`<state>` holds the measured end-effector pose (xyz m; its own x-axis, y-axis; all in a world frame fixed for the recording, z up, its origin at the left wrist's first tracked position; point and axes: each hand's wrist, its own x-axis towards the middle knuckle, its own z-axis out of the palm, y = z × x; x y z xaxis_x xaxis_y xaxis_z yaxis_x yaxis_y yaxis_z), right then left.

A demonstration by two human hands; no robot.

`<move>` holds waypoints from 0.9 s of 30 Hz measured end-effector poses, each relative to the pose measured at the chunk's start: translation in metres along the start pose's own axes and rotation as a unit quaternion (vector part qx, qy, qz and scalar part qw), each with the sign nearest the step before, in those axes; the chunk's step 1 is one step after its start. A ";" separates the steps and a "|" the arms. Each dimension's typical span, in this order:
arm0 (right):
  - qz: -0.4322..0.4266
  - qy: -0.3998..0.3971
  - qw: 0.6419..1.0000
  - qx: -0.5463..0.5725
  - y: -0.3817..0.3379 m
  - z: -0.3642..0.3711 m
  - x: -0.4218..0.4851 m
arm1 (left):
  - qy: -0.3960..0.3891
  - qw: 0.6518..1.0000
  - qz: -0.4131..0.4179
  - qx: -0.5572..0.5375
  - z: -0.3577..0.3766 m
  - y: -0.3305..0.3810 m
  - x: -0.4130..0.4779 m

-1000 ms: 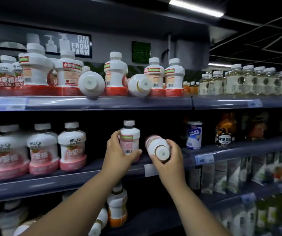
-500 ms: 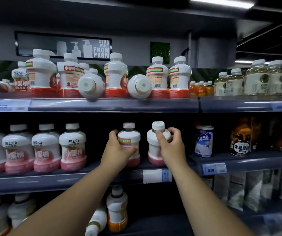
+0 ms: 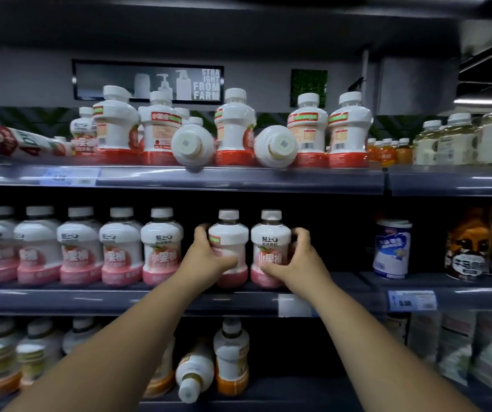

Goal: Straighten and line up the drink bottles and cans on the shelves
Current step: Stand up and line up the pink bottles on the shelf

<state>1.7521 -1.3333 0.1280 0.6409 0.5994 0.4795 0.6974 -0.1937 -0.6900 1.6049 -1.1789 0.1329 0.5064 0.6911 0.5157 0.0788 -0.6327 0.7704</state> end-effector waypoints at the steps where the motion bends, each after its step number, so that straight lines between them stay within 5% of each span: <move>1: -0.003 -0.016 1.000 -0.001 -0.002 0.003 0.001 | 0.001 1.000 -0.002 -0.008 -0.003 -0.003 0.000; 27: -0.015 -0.050 0.991 -0.123 0.000 0.006 -0.009 | -0.011 1.000 -0.002 -0.019 -0.007 -0.015 -0.005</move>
<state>1.7441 -1.3339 0.1199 0.5923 0.6790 0.4337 0.7806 -0.3502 -0.5178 1.5953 -1.1704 0.1214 0.5254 0.6852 0.5043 0.0484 -0.6159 0.7864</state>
